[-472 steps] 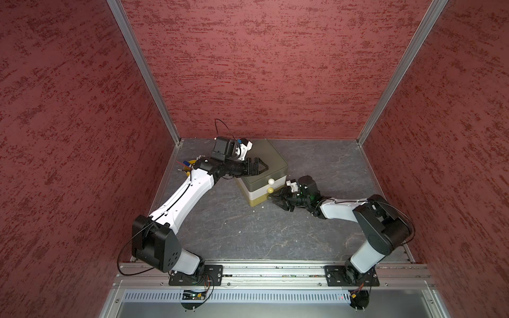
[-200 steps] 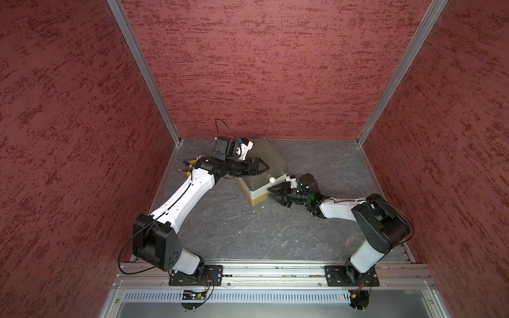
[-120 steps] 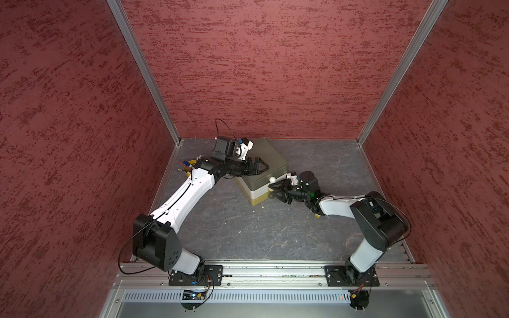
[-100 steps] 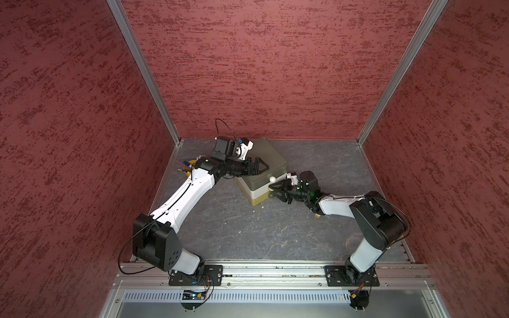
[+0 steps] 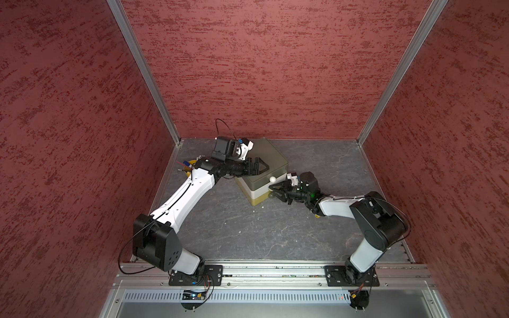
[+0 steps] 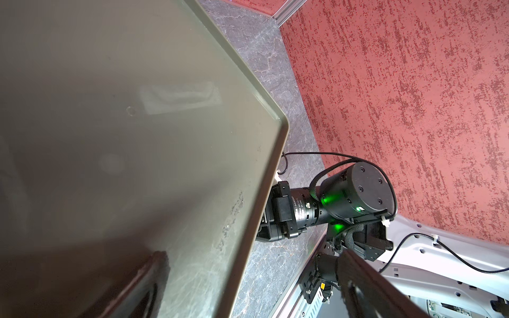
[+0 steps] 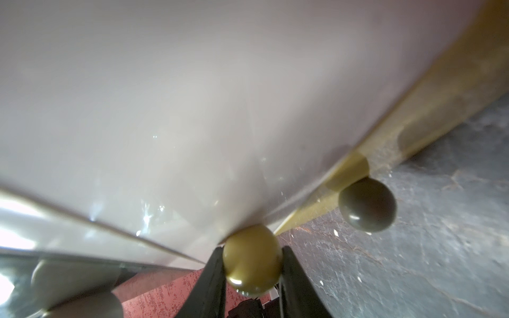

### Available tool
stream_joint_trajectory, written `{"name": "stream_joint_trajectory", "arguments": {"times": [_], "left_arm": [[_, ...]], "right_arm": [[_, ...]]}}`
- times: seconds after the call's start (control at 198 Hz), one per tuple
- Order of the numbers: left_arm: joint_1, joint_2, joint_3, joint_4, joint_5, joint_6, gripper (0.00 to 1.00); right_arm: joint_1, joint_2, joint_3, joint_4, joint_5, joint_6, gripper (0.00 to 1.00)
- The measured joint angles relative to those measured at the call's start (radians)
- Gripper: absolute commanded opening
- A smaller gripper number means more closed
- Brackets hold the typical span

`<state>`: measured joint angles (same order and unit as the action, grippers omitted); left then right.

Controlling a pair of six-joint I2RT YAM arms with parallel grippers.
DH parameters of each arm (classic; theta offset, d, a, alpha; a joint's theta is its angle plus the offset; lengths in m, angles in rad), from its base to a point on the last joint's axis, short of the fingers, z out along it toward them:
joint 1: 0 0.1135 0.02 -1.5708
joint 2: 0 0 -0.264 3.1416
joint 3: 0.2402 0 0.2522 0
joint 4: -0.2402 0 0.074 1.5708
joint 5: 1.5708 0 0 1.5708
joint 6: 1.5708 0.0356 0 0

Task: Take the keys out of the drawer
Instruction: Open the drawer in the storage box.

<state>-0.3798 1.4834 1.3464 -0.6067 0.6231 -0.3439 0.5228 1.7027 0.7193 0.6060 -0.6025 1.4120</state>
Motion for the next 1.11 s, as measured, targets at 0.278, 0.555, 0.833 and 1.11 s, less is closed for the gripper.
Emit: {"name": "stream_joint_trajectory", "arguments": {"times": [0.278,0.555,0.833,1.11], "left_arm": [[0.000,0.002,0.000,0.002,0.001,0.000,1.00],[-0.001,0.004,0.000,0.005,0.003,0.000,1.00],[-0.001,0.004,0.000,0.006,0.003,0.000,1.00],[-0.001,0.004,0.000,0.006,0.003,0.000,1.00]], "right_arm": [[0.003,-0.087,-0.076,-0.027,0.029,-0.034,0.27],[0.004,-0.204,-0.185,-0.038,0.050,-0.047,0.27],[0.003,-0.392,-0.283,-0.159,0.083,-0.082,0.27],[0.002,-0.526,-0.354,-0.227,0.105,-0.103,0.27]]}}
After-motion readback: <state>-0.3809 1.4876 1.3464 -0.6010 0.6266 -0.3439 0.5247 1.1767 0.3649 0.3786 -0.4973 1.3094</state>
